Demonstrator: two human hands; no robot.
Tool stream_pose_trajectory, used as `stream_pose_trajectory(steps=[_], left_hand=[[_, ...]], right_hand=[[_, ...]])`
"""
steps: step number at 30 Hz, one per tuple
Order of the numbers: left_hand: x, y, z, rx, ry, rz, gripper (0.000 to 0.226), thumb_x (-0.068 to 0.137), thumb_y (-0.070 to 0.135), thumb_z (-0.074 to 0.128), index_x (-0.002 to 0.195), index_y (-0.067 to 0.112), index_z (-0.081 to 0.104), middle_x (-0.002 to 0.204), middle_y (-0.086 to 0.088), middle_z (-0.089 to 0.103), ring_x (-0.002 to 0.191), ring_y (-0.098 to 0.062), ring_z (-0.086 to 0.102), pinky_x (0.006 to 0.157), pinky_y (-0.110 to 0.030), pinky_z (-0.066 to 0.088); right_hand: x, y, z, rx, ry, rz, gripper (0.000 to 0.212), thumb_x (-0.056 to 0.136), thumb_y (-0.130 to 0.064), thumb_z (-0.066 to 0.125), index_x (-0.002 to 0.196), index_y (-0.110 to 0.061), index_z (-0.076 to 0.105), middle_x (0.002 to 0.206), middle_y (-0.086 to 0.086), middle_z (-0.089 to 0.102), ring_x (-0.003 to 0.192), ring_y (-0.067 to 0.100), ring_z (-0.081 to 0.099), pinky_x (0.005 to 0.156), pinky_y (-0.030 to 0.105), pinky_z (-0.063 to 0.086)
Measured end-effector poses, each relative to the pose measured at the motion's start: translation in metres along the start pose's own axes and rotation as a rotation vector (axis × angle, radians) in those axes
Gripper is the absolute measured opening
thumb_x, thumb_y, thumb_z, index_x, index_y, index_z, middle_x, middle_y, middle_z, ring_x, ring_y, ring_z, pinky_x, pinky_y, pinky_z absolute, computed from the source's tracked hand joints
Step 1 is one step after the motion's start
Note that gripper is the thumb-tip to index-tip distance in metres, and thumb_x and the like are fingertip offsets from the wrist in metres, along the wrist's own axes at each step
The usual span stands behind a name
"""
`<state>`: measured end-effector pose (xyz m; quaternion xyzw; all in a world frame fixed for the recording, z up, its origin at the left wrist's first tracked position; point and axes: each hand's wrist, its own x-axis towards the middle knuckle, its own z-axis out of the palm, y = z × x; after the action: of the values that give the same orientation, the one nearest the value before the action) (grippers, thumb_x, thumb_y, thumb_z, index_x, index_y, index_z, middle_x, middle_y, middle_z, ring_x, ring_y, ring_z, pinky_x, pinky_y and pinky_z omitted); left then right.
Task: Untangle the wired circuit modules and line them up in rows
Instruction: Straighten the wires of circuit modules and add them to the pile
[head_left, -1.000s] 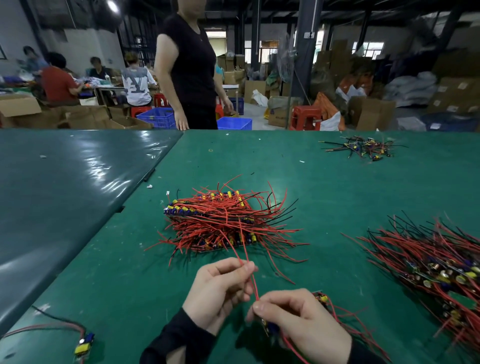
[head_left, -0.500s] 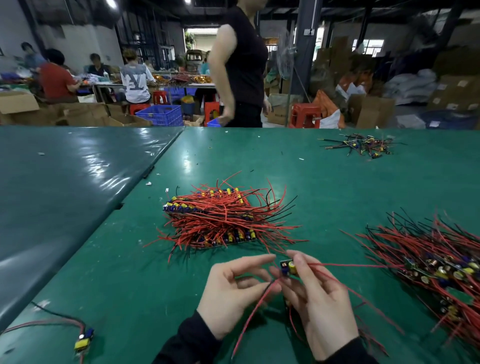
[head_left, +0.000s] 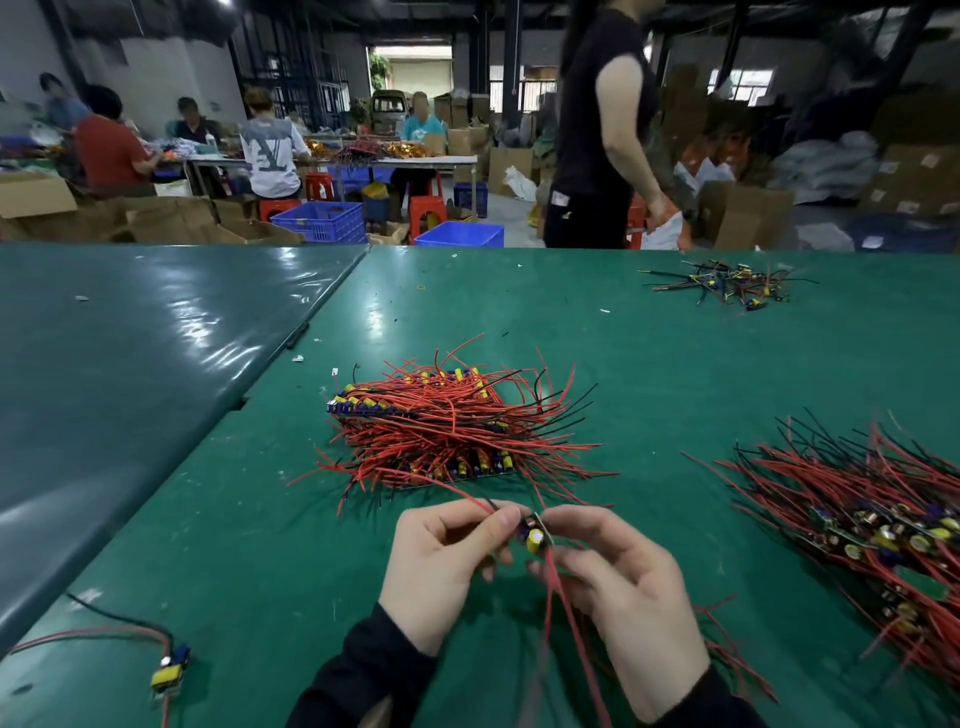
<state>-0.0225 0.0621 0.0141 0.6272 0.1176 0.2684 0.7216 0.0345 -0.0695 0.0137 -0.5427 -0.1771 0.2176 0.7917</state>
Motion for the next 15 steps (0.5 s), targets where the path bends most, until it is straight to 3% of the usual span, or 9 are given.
stream_pose_trajectory(steps=[2,5,9,12,15], left_hand=[[-0.0005,-0.0002,-0.0009,0.084,0.007,0.041,0.025,0.067,0.024,0.069,0.071,0.0,0.074,0.053,-0.002,0.061,0.046,-0.008,0.044,0.044,-0.016,0.034],[-0.003,0.0002,0.0024,0.122,-0.049,0.069,0.014,0.075,0.011,0.07,0.069,-0.002,0.073,0.058,0.002,0.066,0.049,-0.002,0.05,0.05,-0.013,0.039],[-0.0031,0.0001,-0.0001,0.247,-0.078,0.149,0.01,0.072,0.017,0.07,0.066,0.011,0.074,0.078,-0.007,0.072,0.074,-0.012,0.065,0.072,-0.021,0.048],[-0.0022,0.0036,-0.0028,0.245,-0.102,0.136,0.007,0.074,0.017,0.069,0.073,0.014,0.076,0.076,-0.005,0.073,0.071,-0.01,0.064,0.071,-0.018,0.048],[-0.0011,0.0039,-0.0051,0.19,-0.061,0.118,0.009,0.073,0.015,0.068,0.074,0.01,0.076,0.07,-0.004,0.071,0.066,-0.01,0.062,0.065,-0.02,0.049]], right_hand=[[0.0035,-0.0029,-0.0031,0.077,-0.013,0.153,0.023,0.086,0.007,0.051,0.08,-0.001,0.071,0.083,0.016,0.07,0.072,0.028,0.067,0.059,0.033,0.058],[0.0014,-0.007,0.0005,-0.01,-0.083,0.225,0.015,0.073,-0.015,0.067,0.078,-0.002,0.074,0.078,0.015,0.07,0.063,0.029,0.068,0.052,0.03,0.056],[-0.0008,-0.0046,0.0008,-0.125,-0.119,0.212,0.015,0.082,-0.008,0.062,0.074,-0.001,0.073,0.069,0.017,0.067,0.047,0.022,0.062,0.044,0.024,0.049],[-0.0009,-0.0037,0.0016,-0.141,-0.17,0.182,0.014,0.086,-0.004,0.057,0.08,-0.003,0.069,0.065,0.013,0.066,0.047,0.019,0.06,0.043,0.023,0.047],[-0.0024,-0.0037,0.0038,-0.198,-0.239,0.103,0.015,0.081,-0.015,0.059,0.087,-0.005,0.068,0.065,0.009,0.065,0.052,0.019,0.062,0.049,0.023,0.049]])
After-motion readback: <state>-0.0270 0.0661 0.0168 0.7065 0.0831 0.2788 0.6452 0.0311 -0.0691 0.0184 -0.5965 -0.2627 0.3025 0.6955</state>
